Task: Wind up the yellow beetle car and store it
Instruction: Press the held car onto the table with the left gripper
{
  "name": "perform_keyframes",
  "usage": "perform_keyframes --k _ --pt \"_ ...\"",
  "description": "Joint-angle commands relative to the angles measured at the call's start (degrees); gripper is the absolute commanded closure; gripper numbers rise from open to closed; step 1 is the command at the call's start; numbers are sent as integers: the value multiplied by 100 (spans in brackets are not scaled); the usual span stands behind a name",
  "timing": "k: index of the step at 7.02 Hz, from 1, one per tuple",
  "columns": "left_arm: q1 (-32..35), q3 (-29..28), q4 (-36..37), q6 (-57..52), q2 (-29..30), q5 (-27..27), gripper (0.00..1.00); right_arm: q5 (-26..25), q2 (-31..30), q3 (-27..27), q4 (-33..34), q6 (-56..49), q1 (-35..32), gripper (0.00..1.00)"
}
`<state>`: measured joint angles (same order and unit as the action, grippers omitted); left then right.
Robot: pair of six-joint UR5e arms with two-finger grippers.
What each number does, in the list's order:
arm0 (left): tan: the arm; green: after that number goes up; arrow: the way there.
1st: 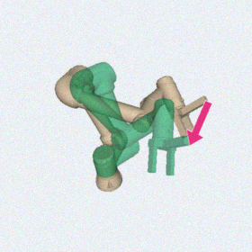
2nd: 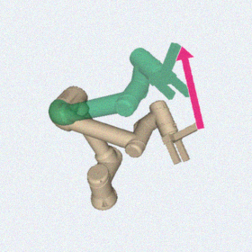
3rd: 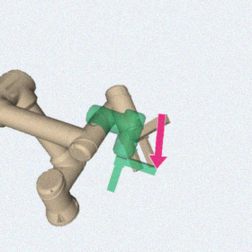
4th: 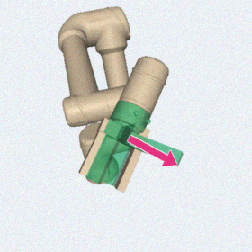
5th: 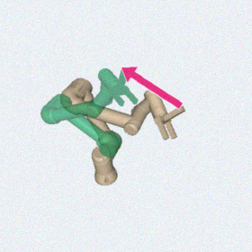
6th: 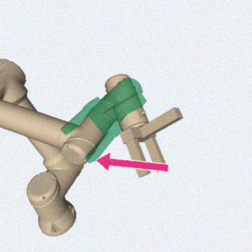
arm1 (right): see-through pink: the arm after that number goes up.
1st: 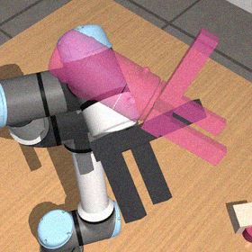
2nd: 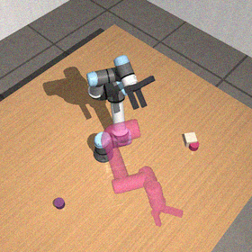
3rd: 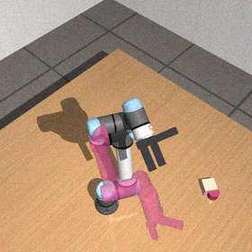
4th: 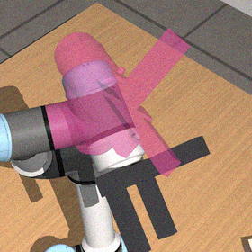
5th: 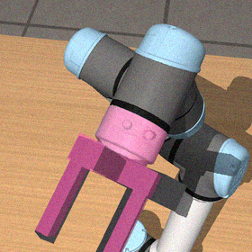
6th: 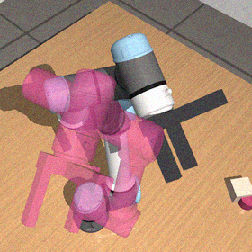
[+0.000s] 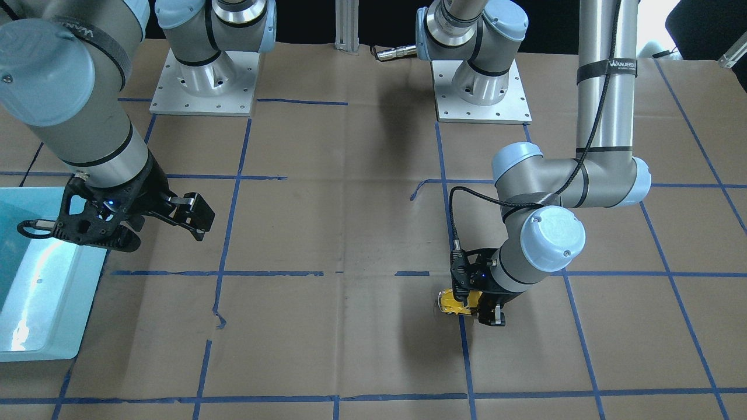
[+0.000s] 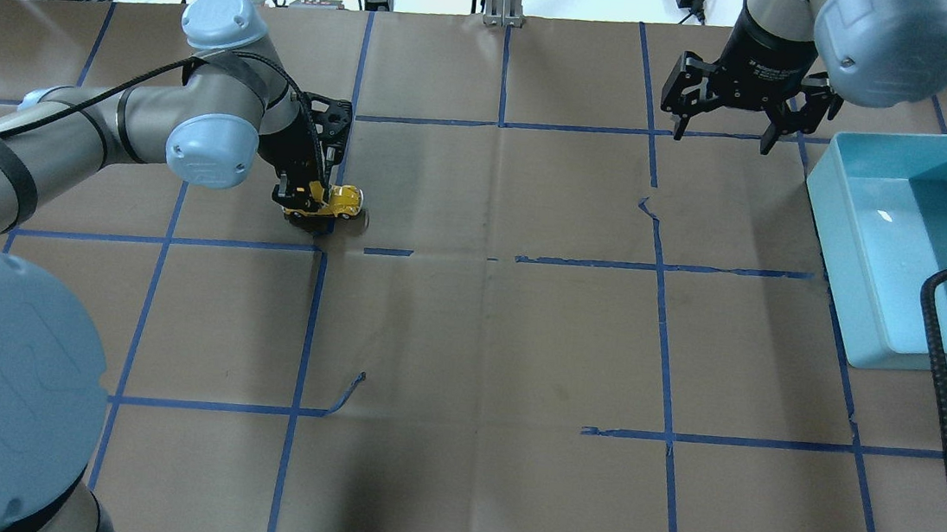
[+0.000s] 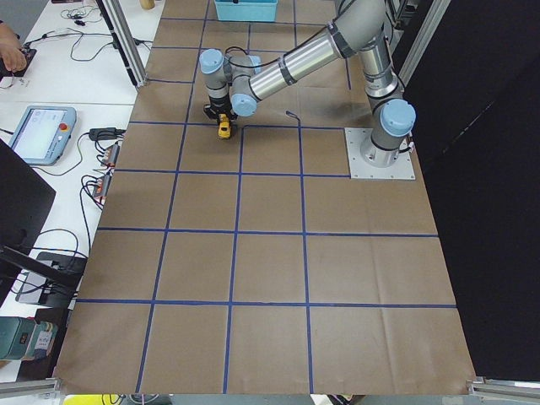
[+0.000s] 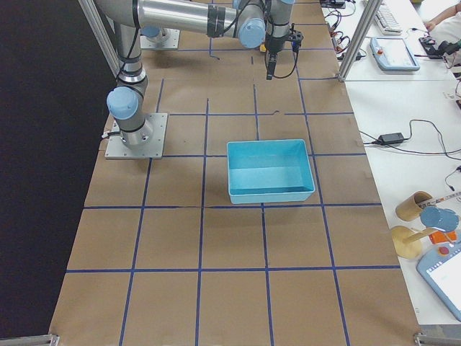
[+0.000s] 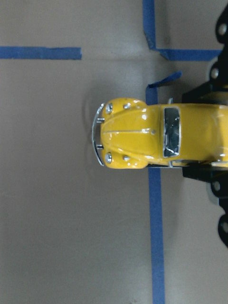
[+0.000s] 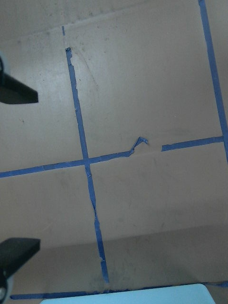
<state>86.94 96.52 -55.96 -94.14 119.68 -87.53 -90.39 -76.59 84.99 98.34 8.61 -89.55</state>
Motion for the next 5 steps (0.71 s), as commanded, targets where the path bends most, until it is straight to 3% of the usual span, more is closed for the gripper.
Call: perform_keyframes --k 1,5 --pt "-1 -19 6 18 56 -9 99 13 -5 -8 9 -8 8 0" --pt "-10 16 85 19 108 -80 99 22 -5 -9 9 18 8 0"
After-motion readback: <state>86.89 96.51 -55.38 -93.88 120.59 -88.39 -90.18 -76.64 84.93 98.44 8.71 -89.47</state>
